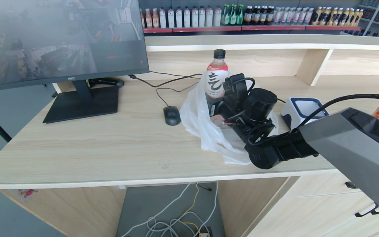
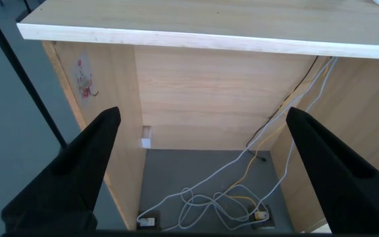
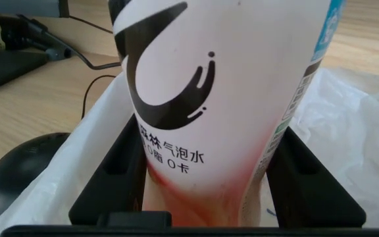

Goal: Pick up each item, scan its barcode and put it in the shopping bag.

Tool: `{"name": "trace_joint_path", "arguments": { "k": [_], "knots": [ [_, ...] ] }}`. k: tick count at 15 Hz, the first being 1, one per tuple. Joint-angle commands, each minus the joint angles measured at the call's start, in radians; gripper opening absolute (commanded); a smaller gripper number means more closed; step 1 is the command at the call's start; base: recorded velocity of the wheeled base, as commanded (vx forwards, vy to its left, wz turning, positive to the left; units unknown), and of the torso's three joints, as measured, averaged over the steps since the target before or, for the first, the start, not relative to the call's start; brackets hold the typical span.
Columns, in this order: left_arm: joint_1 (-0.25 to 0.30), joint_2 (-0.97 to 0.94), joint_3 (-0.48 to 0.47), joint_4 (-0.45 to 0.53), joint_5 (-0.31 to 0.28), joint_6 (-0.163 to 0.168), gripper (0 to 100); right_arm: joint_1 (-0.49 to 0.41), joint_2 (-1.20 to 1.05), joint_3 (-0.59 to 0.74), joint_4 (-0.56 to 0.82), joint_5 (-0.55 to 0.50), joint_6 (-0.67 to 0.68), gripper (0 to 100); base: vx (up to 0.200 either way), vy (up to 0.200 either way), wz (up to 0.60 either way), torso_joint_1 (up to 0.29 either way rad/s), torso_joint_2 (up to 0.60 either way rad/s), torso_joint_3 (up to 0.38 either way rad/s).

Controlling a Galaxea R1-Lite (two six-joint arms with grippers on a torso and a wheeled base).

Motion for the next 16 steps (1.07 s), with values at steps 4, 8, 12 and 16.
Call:
{"name": "trace_joint_path", "arguments": {
  "k": [4,8,12,16],
  "knots": [
    [0.0,0.0,0.0,0.0,0.0,-0.001,100,-0.001,0.004,0.002,0.0,0.002,-0.002,0,0.0,0.0,0.0,0.0,0.0,0.0],
    [0.0,0.001,0.0,0.0,0.0,-0.001,100,-0.001,0.006,0.0,-0.003,0.001,-0.002,100,0.0,0.0,0.0,0.0,0.0,0.0],
    [0.0,0.001,0.0,0.0,0.0,0.001,100,-0.001,0.006,0.0,-0.009,0.001,-0.003,100,0.0,0.0,0.0,0.0,0.0,0.0],
    [0.0,0.0,0.0,0.0,0.0,0.001,100,-0.001,0.003,0.0,-0.038,-0.007,-0.003,100,0.0,0.0,0.0,0.0,0.0,0.0]
  ]
}}
